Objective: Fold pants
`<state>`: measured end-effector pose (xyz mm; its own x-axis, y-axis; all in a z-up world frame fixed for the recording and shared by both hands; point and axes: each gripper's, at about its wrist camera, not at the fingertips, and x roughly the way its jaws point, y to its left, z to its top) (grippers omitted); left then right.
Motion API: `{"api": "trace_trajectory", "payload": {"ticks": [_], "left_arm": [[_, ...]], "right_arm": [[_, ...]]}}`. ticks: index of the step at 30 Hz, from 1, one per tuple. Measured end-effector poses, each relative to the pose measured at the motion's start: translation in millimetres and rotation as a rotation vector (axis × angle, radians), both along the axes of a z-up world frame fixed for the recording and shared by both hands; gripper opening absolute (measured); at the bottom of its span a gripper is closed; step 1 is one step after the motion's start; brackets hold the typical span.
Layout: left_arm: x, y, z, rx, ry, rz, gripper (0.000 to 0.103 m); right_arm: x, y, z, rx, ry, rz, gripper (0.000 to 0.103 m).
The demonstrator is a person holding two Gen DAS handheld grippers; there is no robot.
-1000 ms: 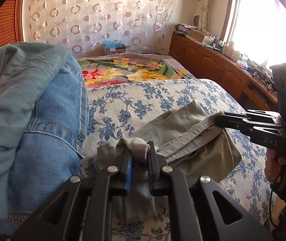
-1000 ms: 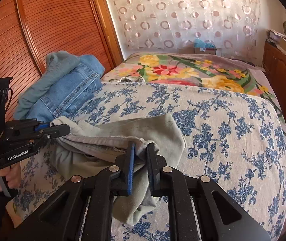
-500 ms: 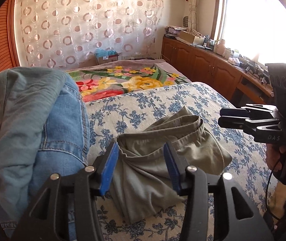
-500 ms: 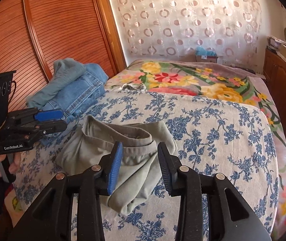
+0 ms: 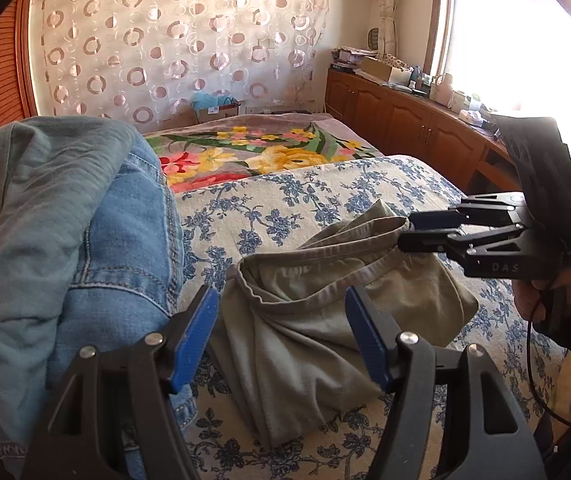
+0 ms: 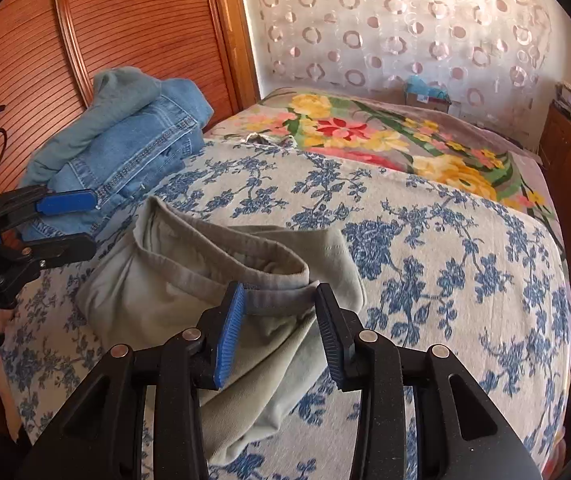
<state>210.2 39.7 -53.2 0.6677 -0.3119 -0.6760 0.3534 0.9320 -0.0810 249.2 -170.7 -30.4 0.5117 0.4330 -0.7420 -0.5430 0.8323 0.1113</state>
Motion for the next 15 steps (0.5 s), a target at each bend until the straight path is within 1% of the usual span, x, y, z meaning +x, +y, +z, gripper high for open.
{"api": "trace_trajectory", "payload": {"ticks": [2, 4, 12, 14, 15], "left_arm": [[1.1, -1.0, -0.5, 0.011, -0.006, 0.001, 0.065], [4.4, -1.4, -1.3, 0.016, -0.003, 0.003, 0.065], [10.9, -7.6, -8.5, 0.052, -0.003, 0.021, 0.065], [11.4, -8.3, -10.0, 0.062, -0.006, 0.028, 0.065], [11.3, -9.0, -10.3, 0.066, -0.006, 0.030, 0.065]], "right_arm": [[6.2, 1.3, 0.6, -0.004, -0.018, 0.006, 0.017], [11.5, 0.4, 2.7, 0.008, -0.040, 0.001, 0.009], [18.9, -4.0, 3.9, 0.020, -0.050, -0.016, 0.008], [17.4, -8.2, 5.2, 0.023, -0.045, -0.032, 0.015], [15.8, -10.7, 6.9, 0.025, -0.044, -0.039, 0.016]]}}
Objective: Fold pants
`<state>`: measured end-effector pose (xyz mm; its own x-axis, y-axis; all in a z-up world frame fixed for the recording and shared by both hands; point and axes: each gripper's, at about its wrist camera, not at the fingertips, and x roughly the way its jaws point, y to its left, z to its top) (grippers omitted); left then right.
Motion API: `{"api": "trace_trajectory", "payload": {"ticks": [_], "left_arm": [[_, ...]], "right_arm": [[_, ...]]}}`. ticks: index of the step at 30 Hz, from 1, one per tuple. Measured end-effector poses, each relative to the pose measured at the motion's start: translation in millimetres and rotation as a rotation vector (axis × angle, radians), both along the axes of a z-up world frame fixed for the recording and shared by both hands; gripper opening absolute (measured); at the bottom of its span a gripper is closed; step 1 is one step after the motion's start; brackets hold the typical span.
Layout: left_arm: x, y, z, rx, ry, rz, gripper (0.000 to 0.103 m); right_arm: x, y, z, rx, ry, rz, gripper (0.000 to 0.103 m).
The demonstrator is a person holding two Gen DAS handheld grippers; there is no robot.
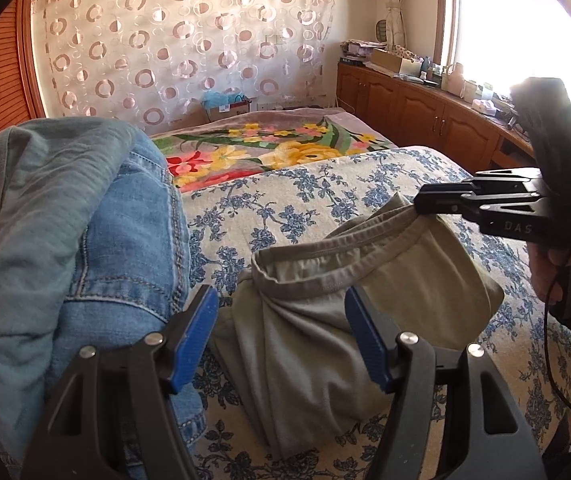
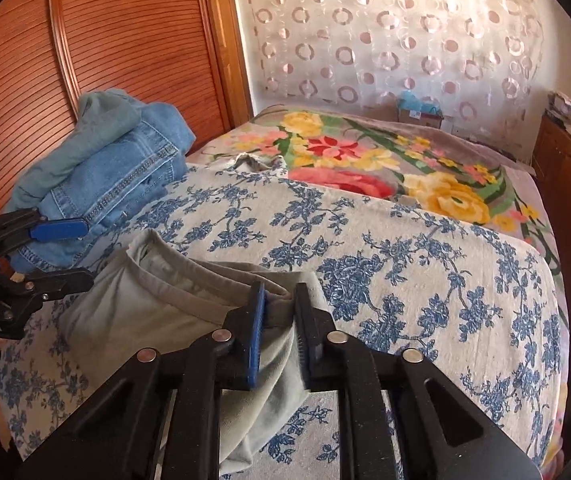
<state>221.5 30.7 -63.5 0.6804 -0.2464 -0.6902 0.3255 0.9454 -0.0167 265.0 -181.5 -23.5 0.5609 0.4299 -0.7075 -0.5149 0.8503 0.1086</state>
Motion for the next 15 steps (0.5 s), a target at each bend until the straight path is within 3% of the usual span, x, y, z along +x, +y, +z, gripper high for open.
{"api": "trace_trajectory", "payload": {"ticks": [15], "left_arm": [[-25.3, -4.2, -4.1, -0.008, 0.006, -0.011, 0.066]], "right_arm": [[-70.2, -24.4, 0.7, 0.030, 0.093, 0.015, 0.019]]}}
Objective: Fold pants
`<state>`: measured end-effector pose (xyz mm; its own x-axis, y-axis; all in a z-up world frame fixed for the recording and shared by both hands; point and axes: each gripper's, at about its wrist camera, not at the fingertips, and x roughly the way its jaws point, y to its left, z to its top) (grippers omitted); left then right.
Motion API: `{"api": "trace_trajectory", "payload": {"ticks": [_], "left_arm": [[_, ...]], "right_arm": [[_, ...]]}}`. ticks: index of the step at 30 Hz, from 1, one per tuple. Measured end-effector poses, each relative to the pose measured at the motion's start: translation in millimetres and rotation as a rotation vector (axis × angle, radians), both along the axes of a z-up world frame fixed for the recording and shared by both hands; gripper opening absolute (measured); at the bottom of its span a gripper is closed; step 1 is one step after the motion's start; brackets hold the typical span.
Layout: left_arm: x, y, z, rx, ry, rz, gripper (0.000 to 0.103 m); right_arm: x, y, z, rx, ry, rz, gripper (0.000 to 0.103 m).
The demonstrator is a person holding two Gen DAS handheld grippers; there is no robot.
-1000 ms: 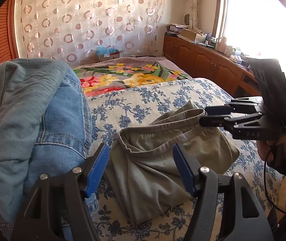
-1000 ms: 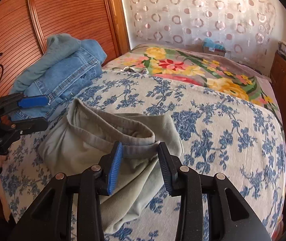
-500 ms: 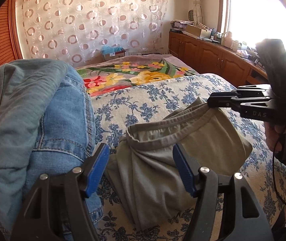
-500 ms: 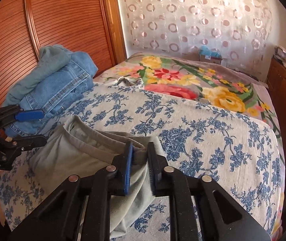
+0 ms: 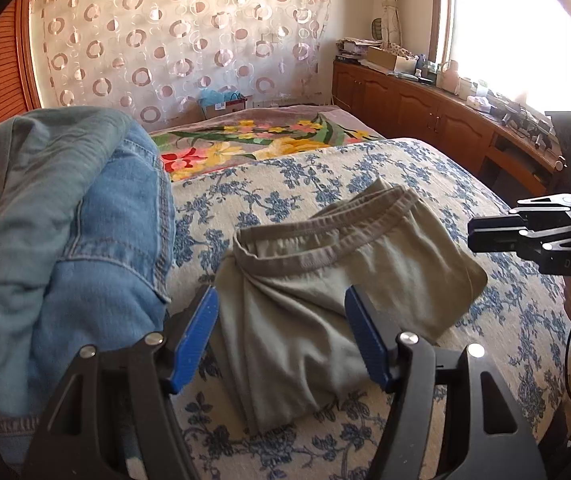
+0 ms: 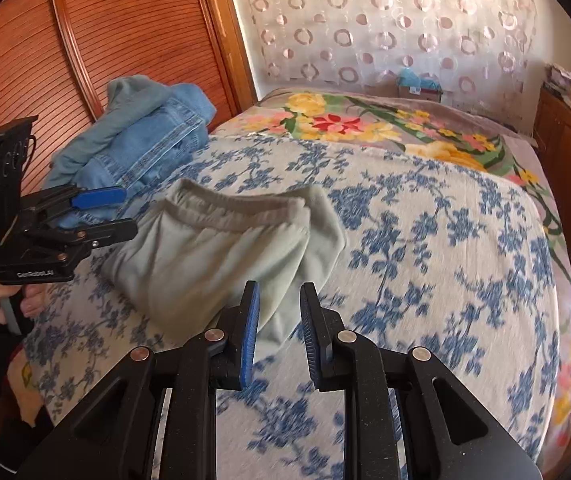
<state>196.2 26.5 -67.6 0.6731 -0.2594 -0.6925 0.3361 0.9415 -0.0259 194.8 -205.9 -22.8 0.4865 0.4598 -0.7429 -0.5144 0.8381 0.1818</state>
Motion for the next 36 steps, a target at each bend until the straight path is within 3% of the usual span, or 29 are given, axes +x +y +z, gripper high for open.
{"api": "trace_trajectory", "payload": {"ticks": [17, 24, 28, 30, 32, 36], "left_arm": [[-44.4, 7.1, -17.5, -0.004, 0.036, 0.033, 0.065], [-43.1, 14.7, -29.6, 0.008, 0.072, 0.038, 0.045], [-40.5, 16.2, -37.4, 0.009, 0.098, 0.036, 0.039], [-39.4, 14.4, -40.2, 0.018, 0.104, 0.030, 0.038], [-37.9, 13.4, -41.7, 0.023, 0.104, 0.025, 0.034], [-35.0, 14.2, -41.7, 0.010, 0.104, 0.017, 0.029]], "right_arm": [[-31.6, 19.4, -19.1, -0.053, 0.017, -0.010, 0.026], [-31.4, 20.2, -23.0, -0.057, 0.027, -0.003, 0.024], [-30.1, 19.6, -24.1, -0.049, 0.028, -0.005, 0.024], [-29.8, 18.7, -24.0, -0.047, 0.029, -0.001, 0.020], [-30.5, 17.8, -22.8, -0.041, 0.023, 0.008, 0.009], [-31.9, 11.1, -14.0, -0.036, -0.018, -0.005, 0.003]]}}
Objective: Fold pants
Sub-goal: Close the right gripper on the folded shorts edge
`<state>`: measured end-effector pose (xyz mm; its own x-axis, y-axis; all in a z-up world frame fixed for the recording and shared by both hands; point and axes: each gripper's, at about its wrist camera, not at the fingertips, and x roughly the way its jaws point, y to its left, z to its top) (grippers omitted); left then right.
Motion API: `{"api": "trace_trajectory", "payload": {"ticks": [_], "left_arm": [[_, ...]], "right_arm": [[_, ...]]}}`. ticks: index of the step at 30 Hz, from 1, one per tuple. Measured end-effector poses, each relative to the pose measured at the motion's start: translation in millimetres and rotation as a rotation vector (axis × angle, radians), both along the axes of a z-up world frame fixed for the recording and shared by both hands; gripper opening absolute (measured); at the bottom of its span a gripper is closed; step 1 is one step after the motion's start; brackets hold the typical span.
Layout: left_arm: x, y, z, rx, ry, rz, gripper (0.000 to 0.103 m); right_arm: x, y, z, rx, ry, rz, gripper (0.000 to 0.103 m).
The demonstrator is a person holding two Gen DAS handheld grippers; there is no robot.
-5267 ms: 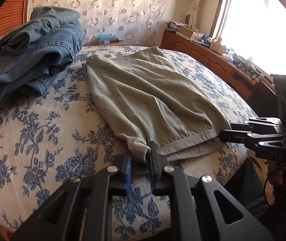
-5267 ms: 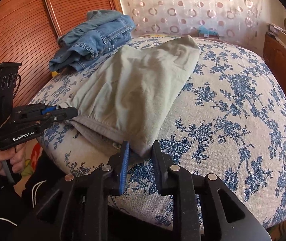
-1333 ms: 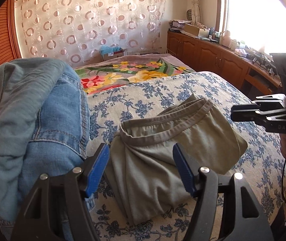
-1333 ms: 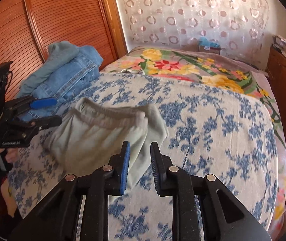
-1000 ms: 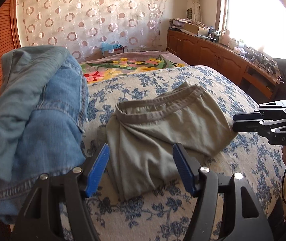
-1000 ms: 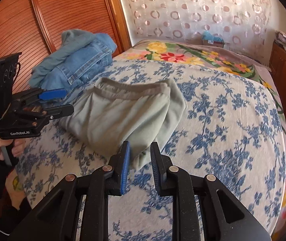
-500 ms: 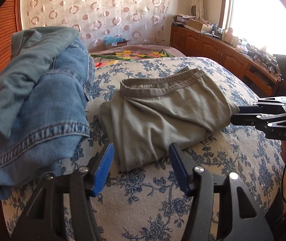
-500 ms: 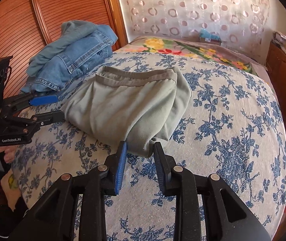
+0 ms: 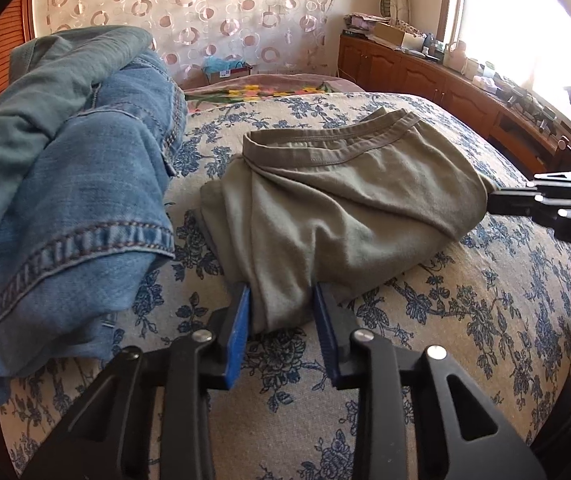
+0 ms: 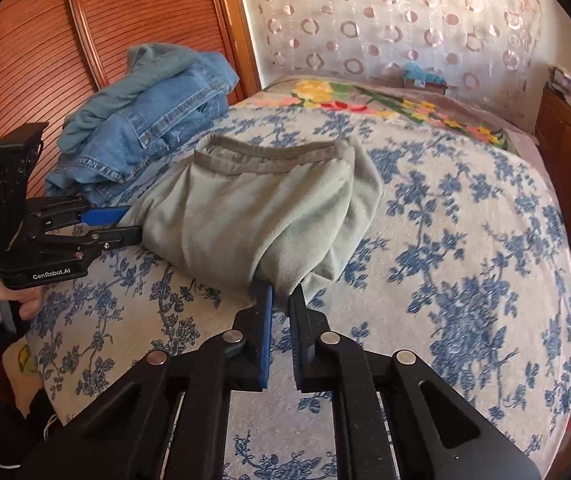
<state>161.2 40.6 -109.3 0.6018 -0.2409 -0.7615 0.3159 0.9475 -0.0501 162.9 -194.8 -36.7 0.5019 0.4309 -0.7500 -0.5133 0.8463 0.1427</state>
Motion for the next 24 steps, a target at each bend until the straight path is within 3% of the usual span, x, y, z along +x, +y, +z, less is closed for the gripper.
{"api": "trace_trajectory", "payload": {"ticks": [4, 15, 19, 24], "left_arm": [[0.1, 0.1, -1.2, -0.001, -0.007, -0.001, 0.024], [2.3, 2.4, -0.3, -0.015, -0.002, -0.004, 0.024], [-0.9, 1.7, 2.3, -0.020, -0.018, -0.005, 0.007], [-11.5, -1.1, 8.6, -0.031, -0.037, -0.011, 0.004]], "right_arm": [[1.1, -12.4, 9.4, -0.007, -0.039, -0.043, 0.002], [3.6, -24.7, 3.0, -0.031, -0.038, -0.093, 0.002], [2.0, -26.2, 0.1, -0.001, -0.019, -0.079, 0.002], [-9.1, -27.1, 8.8, 0.013, -0.040, -0.074, 0.002]]}}
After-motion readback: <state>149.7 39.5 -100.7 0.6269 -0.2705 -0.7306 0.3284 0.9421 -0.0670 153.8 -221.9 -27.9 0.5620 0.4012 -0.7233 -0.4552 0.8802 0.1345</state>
